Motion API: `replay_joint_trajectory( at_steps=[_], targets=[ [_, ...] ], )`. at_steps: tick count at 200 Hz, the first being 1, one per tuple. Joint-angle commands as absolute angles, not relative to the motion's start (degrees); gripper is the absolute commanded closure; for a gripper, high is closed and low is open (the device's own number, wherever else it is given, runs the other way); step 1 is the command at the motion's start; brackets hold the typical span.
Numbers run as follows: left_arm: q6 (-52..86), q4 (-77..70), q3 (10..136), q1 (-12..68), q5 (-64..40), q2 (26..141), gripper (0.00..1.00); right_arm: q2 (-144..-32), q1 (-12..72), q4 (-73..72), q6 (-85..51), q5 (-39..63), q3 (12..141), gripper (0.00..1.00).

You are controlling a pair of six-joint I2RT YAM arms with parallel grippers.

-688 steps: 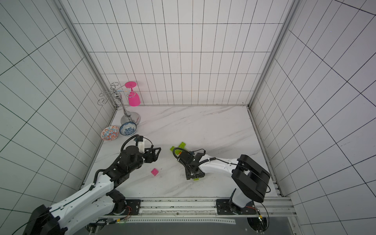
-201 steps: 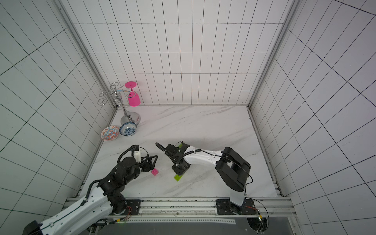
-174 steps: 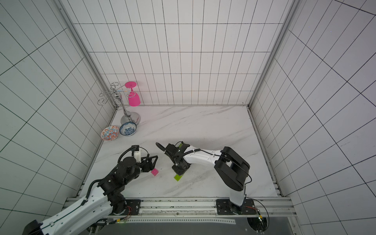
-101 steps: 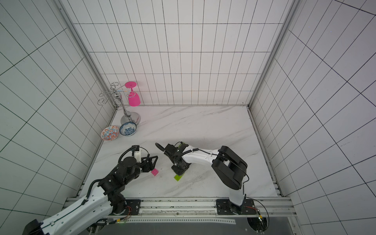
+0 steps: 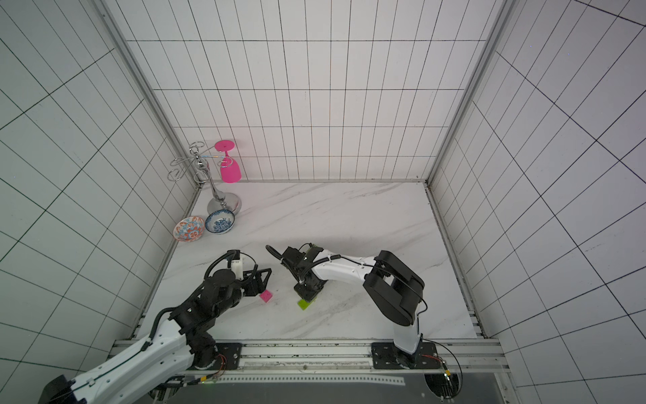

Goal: Assemble a small pinwheel with lego
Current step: Pick up the lego brick from the center of the board, then assemble the lego brick with the lego brick.

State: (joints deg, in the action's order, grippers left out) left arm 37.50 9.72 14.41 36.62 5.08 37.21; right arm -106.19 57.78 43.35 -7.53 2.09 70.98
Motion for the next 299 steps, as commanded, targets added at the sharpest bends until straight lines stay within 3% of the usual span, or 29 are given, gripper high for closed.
replay_joint_trajectory(
  at_steps=[1,44,144,299],
  targets=[
    [37.3,6.0,15.2,36.3,4.7,38.8,0.22,-104.1,56.1,45.9,-1.7,1.1,74.6,0.9],
    [39.0,-1.4,14.5,31.8,-3.1,44.3,0.22,-104.4,52.6,49.5,7.1,3.4,81.6,0.91],
    [36.8,-5.6,16.3,25.0,-10.9,53.0,0.22,-117.6,48.5,59.0,17.2,4.3,99.4,0.9],
    [36.3,-7.7,17.4,24.2,-11.6,58.3,0.22,-122.6,47.2,60.4,19.8,1.1,102.7,0.9]
  ],
)
